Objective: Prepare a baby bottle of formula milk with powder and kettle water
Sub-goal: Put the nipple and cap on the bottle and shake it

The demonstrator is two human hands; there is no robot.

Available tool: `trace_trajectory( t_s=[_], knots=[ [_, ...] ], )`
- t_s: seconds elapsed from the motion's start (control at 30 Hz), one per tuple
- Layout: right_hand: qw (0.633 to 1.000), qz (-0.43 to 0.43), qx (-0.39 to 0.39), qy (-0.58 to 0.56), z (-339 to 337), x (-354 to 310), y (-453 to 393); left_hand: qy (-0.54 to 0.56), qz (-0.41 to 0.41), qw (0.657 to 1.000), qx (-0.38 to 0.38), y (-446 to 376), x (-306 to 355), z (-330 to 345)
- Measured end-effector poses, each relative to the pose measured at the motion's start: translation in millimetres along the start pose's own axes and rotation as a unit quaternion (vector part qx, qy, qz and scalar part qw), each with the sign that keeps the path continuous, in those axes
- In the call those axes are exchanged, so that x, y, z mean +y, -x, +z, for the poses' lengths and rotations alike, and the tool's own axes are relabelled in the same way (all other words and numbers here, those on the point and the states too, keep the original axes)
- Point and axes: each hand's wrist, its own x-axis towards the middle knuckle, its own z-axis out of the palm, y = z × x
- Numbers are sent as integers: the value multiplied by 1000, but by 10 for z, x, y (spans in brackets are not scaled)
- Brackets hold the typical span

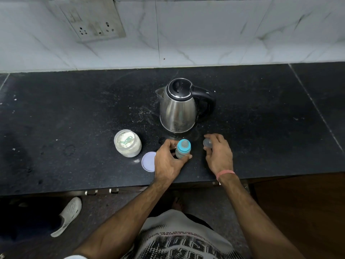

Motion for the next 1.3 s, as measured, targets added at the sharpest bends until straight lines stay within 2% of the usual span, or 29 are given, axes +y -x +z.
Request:
trace_trajectory(
  t_s=[0.07, 0.17, 0.27, 0.57, 0.8, 1.07, 1.3],
  knots=[
    [996, -23, 39, -82, -24, -113, 26, 7, 1, 1000, 0, -2, 6, -11],
    [969, -52, 76, -229, -109, -409, 104, 20, 11, 1000, 0, 17, 21, -25],
    [950, -83, 104, -283, -172, -639, 227, 38, 15, 999, 4, 47, 53, -34],
    [972, -173, 16, -156, -33, -643, 385, 37, 14, 999, 13, 38, 53, -17],
    [972, -171, -8, -162, 72, -513, 352, 43, 11, 999, 0, 48, 67, -39],
    [963, -188, 36, -190, 216, -392, 378, 57, -3, 998, -11, 50, 86, -39],
    [954, -214, 40, -204, 272, -361, 328, 40, 2, 999, -6, 19, -7, 3]
  ],
)
